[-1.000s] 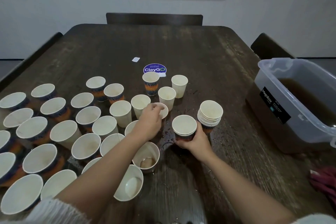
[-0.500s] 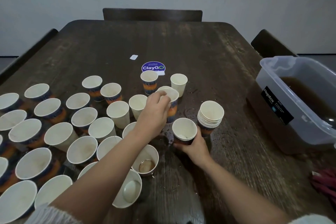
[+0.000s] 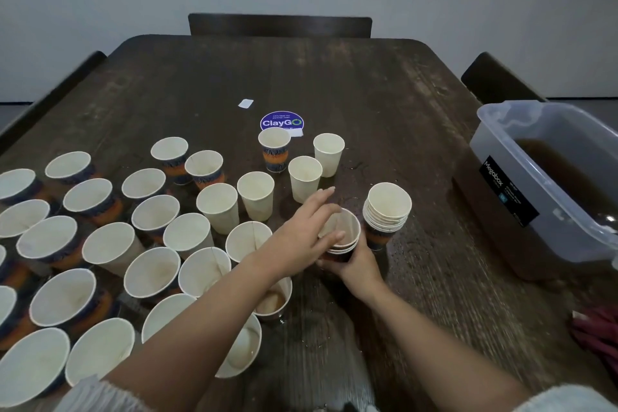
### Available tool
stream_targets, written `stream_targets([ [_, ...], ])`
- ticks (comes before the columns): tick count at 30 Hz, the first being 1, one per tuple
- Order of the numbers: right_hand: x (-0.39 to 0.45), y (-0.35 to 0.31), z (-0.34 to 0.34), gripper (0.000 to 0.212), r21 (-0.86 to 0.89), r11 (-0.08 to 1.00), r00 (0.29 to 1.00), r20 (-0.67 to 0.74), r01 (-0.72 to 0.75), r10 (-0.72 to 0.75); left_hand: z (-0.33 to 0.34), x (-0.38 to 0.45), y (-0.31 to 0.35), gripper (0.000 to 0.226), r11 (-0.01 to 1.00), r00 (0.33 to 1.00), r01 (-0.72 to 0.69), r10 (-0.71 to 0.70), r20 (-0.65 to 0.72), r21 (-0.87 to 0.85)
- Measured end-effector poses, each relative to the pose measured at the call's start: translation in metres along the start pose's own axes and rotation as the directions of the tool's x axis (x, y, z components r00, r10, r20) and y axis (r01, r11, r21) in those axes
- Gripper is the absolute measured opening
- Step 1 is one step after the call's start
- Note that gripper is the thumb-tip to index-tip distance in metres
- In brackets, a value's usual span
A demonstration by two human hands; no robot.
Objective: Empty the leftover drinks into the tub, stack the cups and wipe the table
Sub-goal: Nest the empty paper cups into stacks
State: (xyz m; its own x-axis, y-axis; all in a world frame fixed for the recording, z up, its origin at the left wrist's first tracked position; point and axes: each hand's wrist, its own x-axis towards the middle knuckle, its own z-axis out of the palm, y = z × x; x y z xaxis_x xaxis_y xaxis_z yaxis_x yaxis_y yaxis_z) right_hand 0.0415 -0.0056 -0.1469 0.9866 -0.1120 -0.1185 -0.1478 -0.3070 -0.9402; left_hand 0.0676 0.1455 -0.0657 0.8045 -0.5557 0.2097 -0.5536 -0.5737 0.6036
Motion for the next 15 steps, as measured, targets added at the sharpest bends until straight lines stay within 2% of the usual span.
stream_targets([
  [2,0.001,0.001,0.0,0.093,-0.015,1.0,1.0,0.007,0.001,0.0,0.0,0.005,0.001,0.053,0.997,0.997,0.075,-0.075,0.021,-0.024],
  [6,0.001,-0.002,-0.001,0.09,-0.028,0.999,0.999,0.039,0.014,-0.013,0.001,0.012,-0.001,0.071,0.978,0.965,0.209,-0.205,0.165,-0.007],
  [9,0.0,-0.002,-0.001,0.086,0.006,1.0,0.998,0.06,0.018,-0.018,0.007,0.009,-0.007,0.08,0.973,0.948,0.229,-0.226,0.225,0.012],
  [15,0.001,0.004,-0.001,0.084,0.029,0.999,0.997,0.069,0.026,-0.028,0.004,0.013,-0.013,0.085,0.976,0.955,0.194,-0.21,0.21,0.094],
])
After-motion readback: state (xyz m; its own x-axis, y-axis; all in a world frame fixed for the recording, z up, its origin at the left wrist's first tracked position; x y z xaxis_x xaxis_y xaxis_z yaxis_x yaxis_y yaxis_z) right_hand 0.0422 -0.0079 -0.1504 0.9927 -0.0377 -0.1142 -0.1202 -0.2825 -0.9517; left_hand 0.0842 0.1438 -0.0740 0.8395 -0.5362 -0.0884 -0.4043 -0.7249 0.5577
